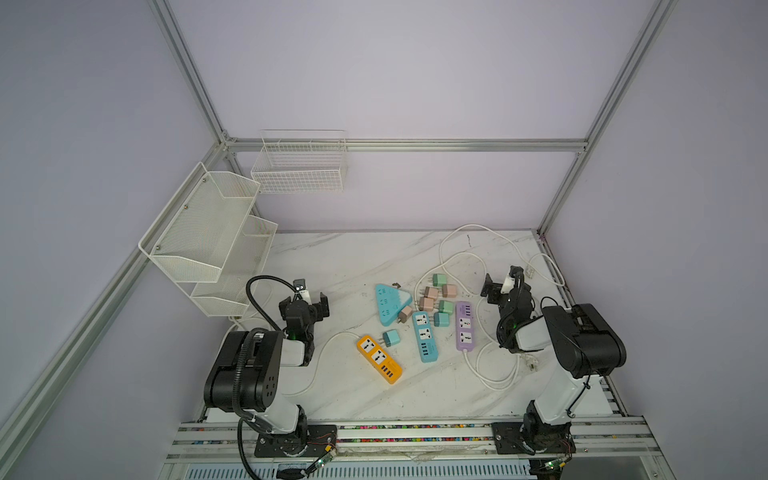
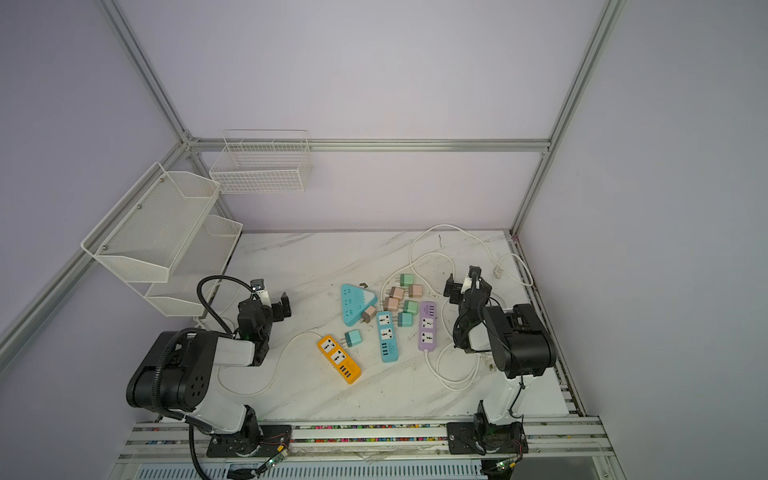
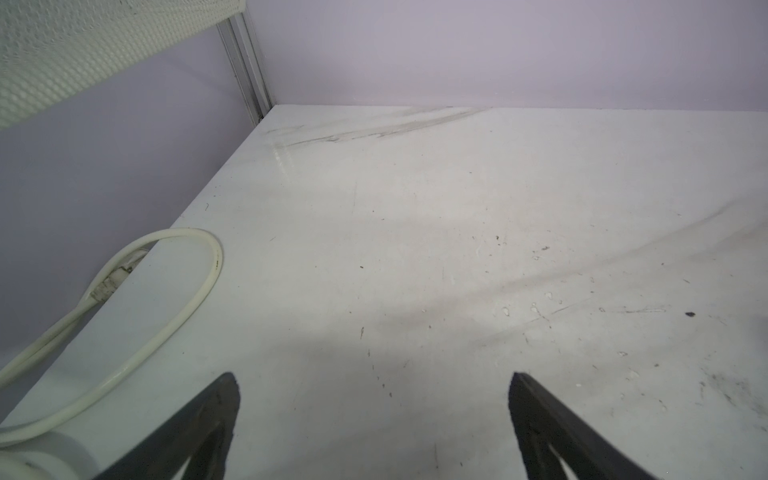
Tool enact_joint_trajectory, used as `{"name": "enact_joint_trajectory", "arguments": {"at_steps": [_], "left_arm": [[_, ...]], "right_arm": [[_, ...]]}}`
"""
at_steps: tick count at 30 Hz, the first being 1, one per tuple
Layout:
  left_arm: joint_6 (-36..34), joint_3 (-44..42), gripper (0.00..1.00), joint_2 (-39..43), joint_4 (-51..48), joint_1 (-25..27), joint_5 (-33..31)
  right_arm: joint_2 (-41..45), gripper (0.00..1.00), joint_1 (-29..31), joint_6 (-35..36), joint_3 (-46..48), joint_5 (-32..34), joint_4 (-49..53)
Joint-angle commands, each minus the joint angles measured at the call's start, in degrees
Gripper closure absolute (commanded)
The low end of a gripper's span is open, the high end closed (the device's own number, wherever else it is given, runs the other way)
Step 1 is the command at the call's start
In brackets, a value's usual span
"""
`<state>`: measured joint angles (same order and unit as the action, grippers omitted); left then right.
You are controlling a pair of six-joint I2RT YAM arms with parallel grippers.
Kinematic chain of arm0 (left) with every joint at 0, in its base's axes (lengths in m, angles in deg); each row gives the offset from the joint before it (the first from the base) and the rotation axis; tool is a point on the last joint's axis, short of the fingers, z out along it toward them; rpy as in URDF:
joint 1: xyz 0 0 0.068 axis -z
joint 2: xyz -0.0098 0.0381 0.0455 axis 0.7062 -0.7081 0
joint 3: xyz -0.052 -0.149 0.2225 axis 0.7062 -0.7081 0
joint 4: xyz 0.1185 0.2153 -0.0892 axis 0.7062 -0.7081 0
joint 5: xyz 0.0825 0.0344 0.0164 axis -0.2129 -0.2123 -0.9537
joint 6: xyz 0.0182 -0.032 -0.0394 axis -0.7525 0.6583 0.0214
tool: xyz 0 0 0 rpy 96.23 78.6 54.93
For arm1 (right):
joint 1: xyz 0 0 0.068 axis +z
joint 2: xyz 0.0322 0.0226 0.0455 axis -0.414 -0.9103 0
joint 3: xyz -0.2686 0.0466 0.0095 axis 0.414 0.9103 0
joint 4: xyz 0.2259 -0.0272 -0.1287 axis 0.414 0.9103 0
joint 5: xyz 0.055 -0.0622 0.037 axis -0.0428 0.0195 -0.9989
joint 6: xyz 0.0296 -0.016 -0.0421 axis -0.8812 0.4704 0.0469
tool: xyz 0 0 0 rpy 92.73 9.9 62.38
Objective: Pull the plug off the socket
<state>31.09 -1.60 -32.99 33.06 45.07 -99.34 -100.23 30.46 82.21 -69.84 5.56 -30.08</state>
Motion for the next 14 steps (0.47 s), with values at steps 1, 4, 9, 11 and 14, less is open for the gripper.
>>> {"name": "enact_joint_trajectory", "arguments": {"at_steps": [1, 4, 9, 11, 14], "left_arm": [[-1.10, 0.10, 0.00, 0.70, 4.31, -0.14, 0.33], [-1.10, 0.11, 0.00, 0.65, 4.23, -0.19, 0.32], [-1.13, 0.16, 0.00, 0.68, 4.27, -0.15, 0.28], [-1.08, 0.14, 0.00, 0.62, 4.33, -0.16, 0.26], [-1.12, 0.11, 0.00, 0.61, 4.32, -0.14, 0.33]], "right_arm": [[0.37, 0.03, -0.11, 1.65, 0.60, 0.03, -5.01], [0.27, 0.03, -0.11, 1.75, 0.69, 0.13, -5.25], [-0.03, 0.03, -0.13, 1.74, 0.11, -0.29, -4.41], [-0.14, 0.03, -1.22, 0.70, -0.41, -2.35, -3.28], [0.61, 0.03, -1.21, 1.34, 0.90, -1.88, -4.91]]}}
